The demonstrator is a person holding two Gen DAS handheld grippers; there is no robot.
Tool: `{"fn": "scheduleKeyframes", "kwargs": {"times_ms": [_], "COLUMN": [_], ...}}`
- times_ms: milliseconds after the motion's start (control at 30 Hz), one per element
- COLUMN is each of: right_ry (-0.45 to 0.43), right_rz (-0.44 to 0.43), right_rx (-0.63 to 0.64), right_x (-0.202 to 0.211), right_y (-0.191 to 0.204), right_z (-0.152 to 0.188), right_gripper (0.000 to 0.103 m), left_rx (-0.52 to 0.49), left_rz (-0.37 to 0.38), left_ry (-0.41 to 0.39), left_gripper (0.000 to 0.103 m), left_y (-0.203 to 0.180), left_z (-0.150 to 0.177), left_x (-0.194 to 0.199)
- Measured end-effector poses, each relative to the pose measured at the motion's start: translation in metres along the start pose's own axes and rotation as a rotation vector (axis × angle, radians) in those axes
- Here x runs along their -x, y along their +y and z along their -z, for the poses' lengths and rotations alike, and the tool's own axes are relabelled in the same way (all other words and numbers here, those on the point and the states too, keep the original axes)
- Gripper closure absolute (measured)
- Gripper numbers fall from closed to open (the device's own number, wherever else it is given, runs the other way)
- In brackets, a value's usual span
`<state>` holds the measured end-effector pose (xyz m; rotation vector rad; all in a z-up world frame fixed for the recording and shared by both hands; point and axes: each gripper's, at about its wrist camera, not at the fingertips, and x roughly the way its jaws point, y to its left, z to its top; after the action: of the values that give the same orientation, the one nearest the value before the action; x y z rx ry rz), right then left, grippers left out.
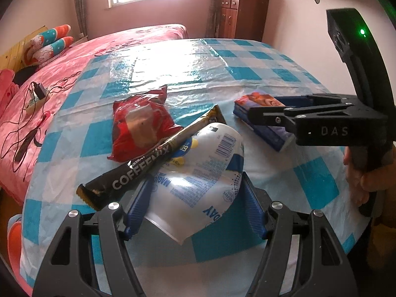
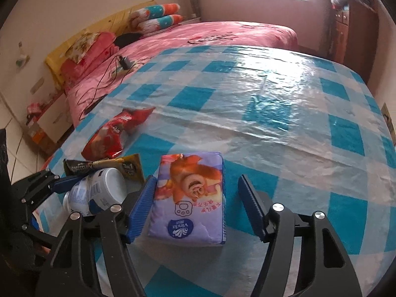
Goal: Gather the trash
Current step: 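Grasp the white plastic bag with the left tool while the right tool grasps the purple tissue pack, then carry the white bag in the left tool while the right tool carries the tissue pack to the bucket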
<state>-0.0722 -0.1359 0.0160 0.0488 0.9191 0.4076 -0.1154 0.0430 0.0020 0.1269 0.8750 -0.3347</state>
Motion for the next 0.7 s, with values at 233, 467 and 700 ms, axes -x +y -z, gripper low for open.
{"fn": "scheduleKeyframes", "kwargs": {"times_ms": [233, 467, 700], "right_ry": [-0.013, -0.042, -0.059], "right_rz": [-0.008, -0.029, -0.066], "right_rx": [-0.032, -0.059, -0.084], "right_x": [0.003, 0.007, 0.007], "right_y": [-0.009, -0.013, -0.016], "right_z": [-0.001, -0.002, -0.003], "right_gripper": [0.045, 0.047, 0.048], "left_rx": [0.04, 0.065, 0.091], "left_rz": [0.039, 0.094, 0.146], "left_ry": [-0.022, -0.031, -0.059], "left_gripper": [0.034, 0.036, 0.036], "left_y": [0.001, 0.001, 0.007], "left_z": [-0.002, -0.002, -0.003], "left_x": [0.0, 0.002, 0.009]}}
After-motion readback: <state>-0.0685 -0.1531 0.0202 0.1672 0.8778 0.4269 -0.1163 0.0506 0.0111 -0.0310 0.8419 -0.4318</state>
